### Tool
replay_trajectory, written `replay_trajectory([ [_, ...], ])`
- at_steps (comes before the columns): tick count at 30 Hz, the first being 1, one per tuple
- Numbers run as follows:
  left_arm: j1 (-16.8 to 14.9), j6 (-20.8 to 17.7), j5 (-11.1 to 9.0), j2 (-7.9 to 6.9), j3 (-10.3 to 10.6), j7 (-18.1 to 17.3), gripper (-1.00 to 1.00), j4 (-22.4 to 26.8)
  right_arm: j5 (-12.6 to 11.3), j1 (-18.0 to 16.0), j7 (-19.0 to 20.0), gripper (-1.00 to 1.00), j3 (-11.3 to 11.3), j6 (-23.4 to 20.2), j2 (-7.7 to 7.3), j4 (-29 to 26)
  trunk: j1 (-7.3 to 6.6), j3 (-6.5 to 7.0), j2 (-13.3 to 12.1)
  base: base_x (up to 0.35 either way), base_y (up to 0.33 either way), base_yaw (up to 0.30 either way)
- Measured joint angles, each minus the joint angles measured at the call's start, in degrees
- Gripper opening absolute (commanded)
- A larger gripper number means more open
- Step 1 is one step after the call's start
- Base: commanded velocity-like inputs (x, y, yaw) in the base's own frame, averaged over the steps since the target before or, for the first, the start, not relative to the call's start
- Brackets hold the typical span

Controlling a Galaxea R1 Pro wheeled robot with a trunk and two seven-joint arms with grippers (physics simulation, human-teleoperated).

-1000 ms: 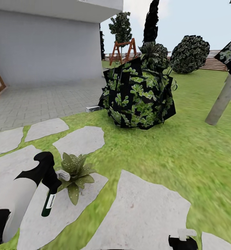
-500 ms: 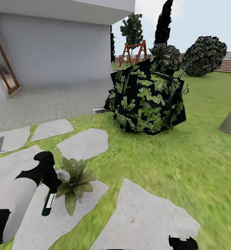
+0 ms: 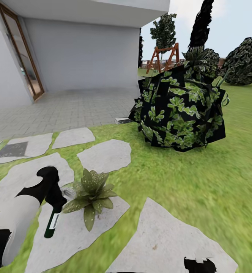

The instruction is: Pick up the pesticide atomizer in the garden and spray insectifuge to fully cover both potted plants in the garden.

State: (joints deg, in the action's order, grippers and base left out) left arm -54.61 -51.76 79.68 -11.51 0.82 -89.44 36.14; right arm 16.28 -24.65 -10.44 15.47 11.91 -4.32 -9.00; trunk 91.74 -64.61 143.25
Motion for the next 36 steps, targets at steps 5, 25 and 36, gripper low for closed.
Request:
replay_trajectory([
  [5, 0.69, 0.07, 0.17, -0.08, 0.09, 0.00, -1.00, -0.06, 0.00, 0.00, 0.00, 1.00, 0.00, 0.00, 0.00, 0.01, 0.00, 0.00, 0.00, 0.000, 0.000, 0.272],
  [25, 0.76, -0.02, 0.09, -0.15, -0.32, 0.00, -1.00, -0.07, -0.08, 0.00, 0.08, 1.00, 0.01, 0.01, 0.00, -0.05, 0.02, 0.00, 0.00, -0.029, -0.160, 0.018],
  [36, 1.37, -0.02, -0.07, -0.37, -0.33, 0.00, -1.00, -0.33, -0.01, -0.01, 0.07, 1.00, 0.00, 0.01, 0.07, -0.02, 0.00, 0.00, 0.00, -0.019, -0.238, 0.248],
])
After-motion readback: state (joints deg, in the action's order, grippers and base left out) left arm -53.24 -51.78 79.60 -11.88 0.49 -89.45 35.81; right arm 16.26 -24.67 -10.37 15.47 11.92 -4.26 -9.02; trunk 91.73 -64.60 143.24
